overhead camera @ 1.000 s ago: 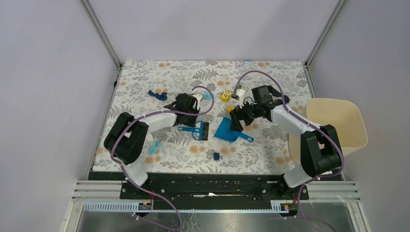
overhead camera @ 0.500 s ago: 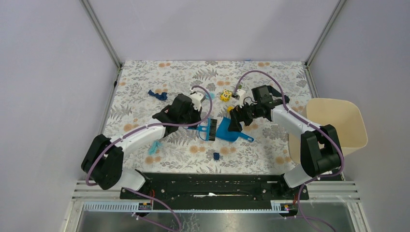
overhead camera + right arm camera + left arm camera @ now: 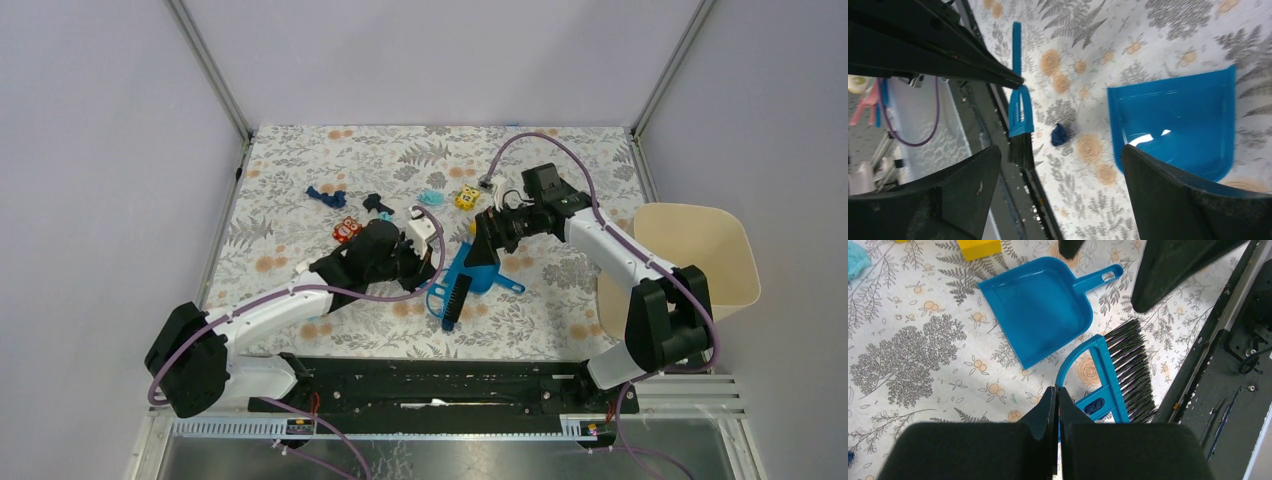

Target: Sweep away the paper scraps from the table

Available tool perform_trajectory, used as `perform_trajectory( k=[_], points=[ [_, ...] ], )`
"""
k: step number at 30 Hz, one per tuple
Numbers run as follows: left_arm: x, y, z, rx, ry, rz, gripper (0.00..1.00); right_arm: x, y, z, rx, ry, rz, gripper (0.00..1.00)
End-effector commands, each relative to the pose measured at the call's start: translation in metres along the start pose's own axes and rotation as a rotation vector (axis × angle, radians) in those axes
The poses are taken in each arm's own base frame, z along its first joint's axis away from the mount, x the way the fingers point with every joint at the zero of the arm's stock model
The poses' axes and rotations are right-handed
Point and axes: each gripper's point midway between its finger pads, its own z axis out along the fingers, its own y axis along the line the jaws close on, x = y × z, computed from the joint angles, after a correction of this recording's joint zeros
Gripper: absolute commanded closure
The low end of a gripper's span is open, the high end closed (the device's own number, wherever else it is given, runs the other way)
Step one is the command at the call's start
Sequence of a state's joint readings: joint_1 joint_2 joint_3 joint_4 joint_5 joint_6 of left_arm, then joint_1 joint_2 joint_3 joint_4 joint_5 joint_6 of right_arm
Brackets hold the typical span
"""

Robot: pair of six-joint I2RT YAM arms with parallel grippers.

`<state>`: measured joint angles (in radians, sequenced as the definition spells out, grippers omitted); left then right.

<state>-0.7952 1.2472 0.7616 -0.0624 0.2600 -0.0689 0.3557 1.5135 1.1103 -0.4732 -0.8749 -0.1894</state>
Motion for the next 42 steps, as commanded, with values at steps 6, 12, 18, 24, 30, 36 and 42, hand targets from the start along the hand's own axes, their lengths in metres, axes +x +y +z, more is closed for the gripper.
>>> perform_trajectory(
  k=[6, 12, 18, 24, 30, 36, 42],
  points=[
    [-0.038, -0.003, -0.005, 0.006, -0.144, 0.038, 1.00, 0.013, 0.046, 0.007, -0.146, 0.032, 0.067, 0.06],
    [-0.048, -0.017, -0.010, 0.071, -0.181, 0.016, 1.00, 0.015, 0.045, 0.018, -0.164, 0.013, 0.057, 0.17],
    [-0.050, -0.023, -0.012, 0.102, -0.190, 0.021, 1.00, 0.019, 0.047, 0.020, -0.209, 0.038, 0.038, 0.43],
    [-0.055, -0.040, -0.013, 0.200, -0.192, 0.015, 1.00, 0.022, 0.049, 0.020, -0.227, 0.039, 0.029, 0.71],
    [-0.061, -0.032, -0.016, 0.137, -0.186, -0.058, 0.71, 0.031, 0.055, 0.011, -0.229, 0.050, -0.058, 1.00],
    [-0.090, -0.007, -0.069, -0.099, -0.325, -0.267, 0.23, 0.041, 0.071, -0.008, -0.234, 0.035, -0.184, 1.00],
    [-0.066, -0.024, -0.098, 0.011, -0.500, -0.369, 0.18, 0.042, 0.101, -0.024, -0.338, 0.012, -0.243, 1.00]
  ],
)
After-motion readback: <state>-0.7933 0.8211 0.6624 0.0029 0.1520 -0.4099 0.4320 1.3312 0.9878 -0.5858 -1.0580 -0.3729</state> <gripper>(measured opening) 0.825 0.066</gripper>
